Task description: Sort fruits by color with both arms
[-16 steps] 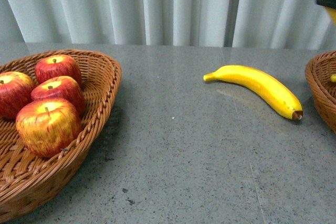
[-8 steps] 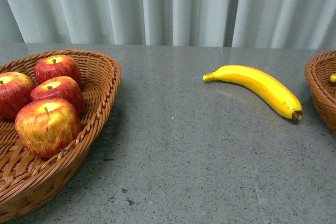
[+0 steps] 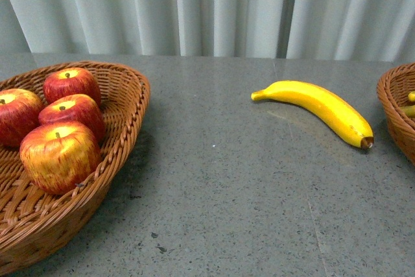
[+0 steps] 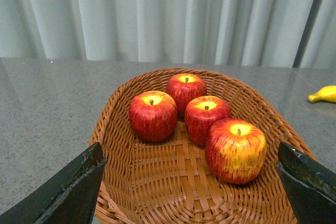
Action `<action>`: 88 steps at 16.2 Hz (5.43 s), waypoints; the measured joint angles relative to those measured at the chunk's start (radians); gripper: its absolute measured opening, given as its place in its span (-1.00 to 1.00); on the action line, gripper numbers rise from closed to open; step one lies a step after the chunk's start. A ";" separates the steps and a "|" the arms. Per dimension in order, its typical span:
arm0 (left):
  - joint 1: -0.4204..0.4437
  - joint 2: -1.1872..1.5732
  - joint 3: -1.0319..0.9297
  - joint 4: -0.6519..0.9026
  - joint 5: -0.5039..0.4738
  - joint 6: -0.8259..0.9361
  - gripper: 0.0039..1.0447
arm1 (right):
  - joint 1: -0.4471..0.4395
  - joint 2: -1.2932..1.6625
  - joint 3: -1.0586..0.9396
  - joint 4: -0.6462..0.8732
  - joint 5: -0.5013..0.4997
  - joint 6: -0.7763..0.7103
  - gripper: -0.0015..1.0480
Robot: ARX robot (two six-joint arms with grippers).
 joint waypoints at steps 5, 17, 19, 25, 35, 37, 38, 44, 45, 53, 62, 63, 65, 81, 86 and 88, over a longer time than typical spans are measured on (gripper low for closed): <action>0.000 0.000 0.000 0.000 0.000 0.000 0.88 | 0.161 -0.084 0.101 -0.027 0.025 0.114 0.87; 0.000 0.000 0.000 0.000 0.000 0.000 0.88 | 0.684 0.462 0.595 -0.193 0.290 0.186 0.87; 0.000 0.000 0.000 0.000 0.000 0.000 0.88 | 0.708 0.531 0.650 -0.237 0.323 0.176 0.87; 0.000 0.000 0.000 0.000 0.000 0.000 0.88 | 0.699 0.708 0.826 -0.349 0.399 0.071 0.87; 0.000 0.000 0.000 0.000 0.000 0.000 0.88 | 0.618 0.803 0.931 -0.478 0.476 -0.068 0.87; 0.000 0.000 0.000 0.000 0.000 0.000 0.88 | 0.619 0.813 0.931 -0.475 0.490 -0.083 0.87; 0.000 0.000 0.000 0.000 0.000 0.000 0.88 | 0.619 0.818 0.931 -0.476 0.493 -0.084 0.87; 0.000 0.000 0.000 0.000 0.000 0.000 0.88 | 0.636 0.832 0.924 -0.462 0.519 -0.100 0.64; 0.000 0.000 0.000 0.000 0.000 0.000 0.88 | 0.639 0.832 0.918 -0.454 0.518 -0.101 0.43; 0.000 0.000 0.000 0.000 0.000 0.000 0.88 | 0.625 0.661 0.887 -0.348 0.323 0.053 -0.28; 0.000 0.000 0.000 0.000 0.000 0.000 0.88 | 0.454 0.391 0.708 -0.089 0.022 0.312 -0.28; 0.000 0.000 0.000 0.000 0.000 0.000 0.88 | 0.400 0.339 0.644 -0.048 -0.018 0.339 -0.28; 0.000 0.000 0.000 0.000 0.000 0.000 0.88 | 0.311 0.289 0.540 -0.007 -0.063 0.344 -0.28; 0.000 0.000 0.000 0.000 0.000 0.000 0.88 | -0.014 0.032 0.272 -0.116 -0.274 0.065 0.87; 0.000 0.000 0.000 0.000 0.000 0.000 0.88 | -0.039 -0.197 0.116 0.140 -0.365 0.325 0.87; 0.000 0.000 0.000 0.000 0.000 0.000 0.88 | -0.054 -0.298 0.007 0.226 -0.382 0.446 0.87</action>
